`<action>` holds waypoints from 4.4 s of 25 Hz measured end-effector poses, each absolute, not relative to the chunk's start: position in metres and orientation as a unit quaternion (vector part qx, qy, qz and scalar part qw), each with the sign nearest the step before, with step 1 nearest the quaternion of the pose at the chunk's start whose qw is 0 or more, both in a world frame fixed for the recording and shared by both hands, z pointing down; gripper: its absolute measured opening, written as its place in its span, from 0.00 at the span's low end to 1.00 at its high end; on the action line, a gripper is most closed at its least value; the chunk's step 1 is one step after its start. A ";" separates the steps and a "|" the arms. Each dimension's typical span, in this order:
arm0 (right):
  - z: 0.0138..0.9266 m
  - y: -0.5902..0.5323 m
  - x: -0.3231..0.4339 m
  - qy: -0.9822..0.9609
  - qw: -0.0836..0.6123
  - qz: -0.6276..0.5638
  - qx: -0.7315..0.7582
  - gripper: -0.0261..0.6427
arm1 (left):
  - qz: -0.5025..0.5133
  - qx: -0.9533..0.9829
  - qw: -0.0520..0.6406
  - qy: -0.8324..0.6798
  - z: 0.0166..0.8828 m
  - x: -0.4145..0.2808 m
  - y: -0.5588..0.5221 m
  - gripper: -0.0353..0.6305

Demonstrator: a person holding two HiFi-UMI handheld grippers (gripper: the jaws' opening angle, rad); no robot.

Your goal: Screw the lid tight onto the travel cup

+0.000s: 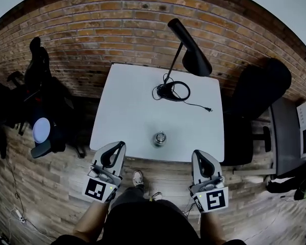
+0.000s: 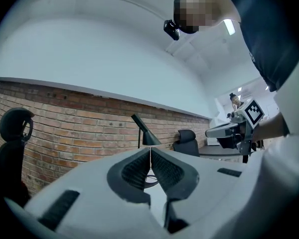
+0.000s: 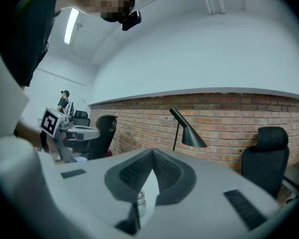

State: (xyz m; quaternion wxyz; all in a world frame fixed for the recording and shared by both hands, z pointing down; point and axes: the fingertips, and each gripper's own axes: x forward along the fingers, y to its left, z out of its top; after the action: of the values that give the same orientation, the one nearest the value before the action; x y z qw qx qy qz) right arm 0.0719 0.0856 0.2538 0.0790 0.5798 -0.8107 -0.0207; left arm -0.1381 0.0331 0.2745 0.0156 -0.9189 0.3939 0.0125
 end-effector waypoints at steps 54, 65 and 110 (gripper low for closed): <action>0.492 0.007 0.032 -0.903 0.177 0.078 0.384 0.44 | -0.091 -0.968 -0.060 0.226 0.449 -0.018 -0.017 0.30; 0.521 -0.004 0.018 -0.913 0.154 0.084 0.367 0.52 | -0.074 -0.976 -0.058 0.196 0.466 0.003 -0.015 0.39; 0.542 -0.025 -0.009 -0.912 0.153 0.074 0.372 0.56 | -0.097 -0.992 -0.018 -0.082 0.480 0.031 -0.004 0.42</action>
State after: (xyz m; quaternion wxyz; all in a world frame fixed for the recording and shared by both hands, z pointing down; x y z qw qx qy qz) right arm -0.0087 -0.0252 0.5419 0.1533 0.3724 -0.9123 0.0742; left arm 0.0310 -0.0045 0.4803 -0.0182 -0.9918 -0.0817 -0.0966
